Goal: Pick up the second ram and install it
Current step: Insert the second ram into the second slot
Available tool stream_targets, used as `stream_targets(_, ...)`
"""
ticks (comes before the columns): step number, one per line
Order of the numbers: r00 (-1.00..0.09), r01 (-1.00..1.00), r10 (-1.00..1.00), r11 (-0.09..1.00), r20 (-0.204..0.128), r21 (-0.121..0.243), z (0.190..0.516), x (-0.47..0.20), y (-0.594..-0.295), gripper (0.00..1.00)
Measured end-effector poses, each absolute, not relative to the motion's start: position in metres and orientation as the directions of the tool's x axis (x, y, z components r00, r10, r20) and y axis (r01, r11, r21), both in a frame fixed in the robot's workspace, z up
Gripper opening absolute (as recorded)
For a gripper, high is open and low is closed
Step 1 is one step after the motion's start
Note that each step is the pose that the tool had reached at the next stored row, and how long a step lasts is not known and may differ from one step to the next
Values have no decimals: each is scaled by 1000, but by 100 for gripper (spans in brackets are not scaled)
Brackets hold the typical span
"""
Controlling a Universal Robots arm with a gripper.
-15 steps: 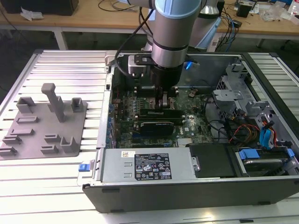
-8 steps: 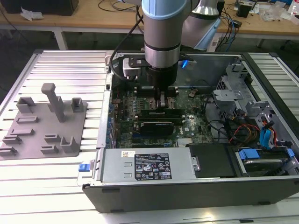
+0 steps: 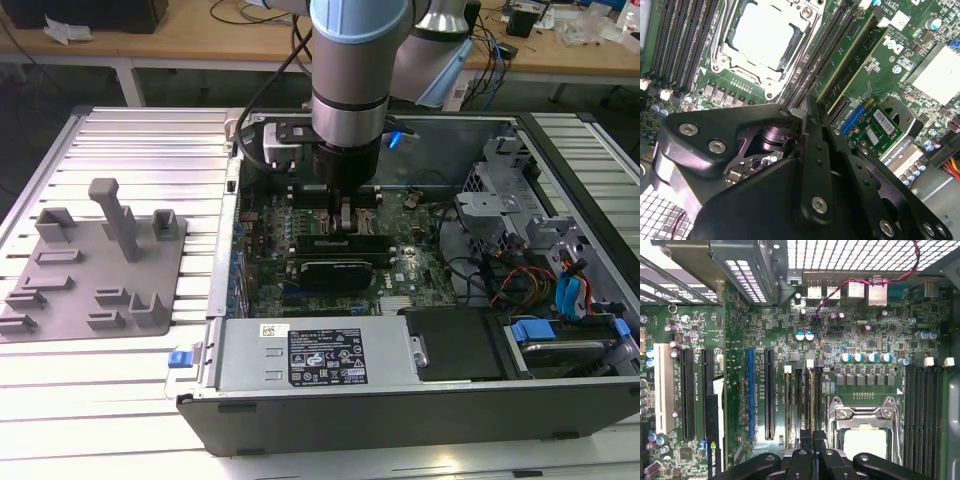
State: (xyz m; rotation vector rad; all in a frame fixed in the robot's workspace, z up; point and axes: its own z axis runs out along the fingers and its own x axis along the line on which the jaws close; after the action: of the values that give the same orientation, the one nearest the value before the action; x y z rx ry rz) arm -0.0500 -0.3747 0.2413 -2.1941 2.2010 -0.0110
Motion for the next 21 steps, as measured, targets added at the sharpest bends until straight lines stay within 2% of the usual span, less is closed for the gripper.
stream_targets(21,-4,-1000,-1000,5,-24,-29,239,-49,-376,9)
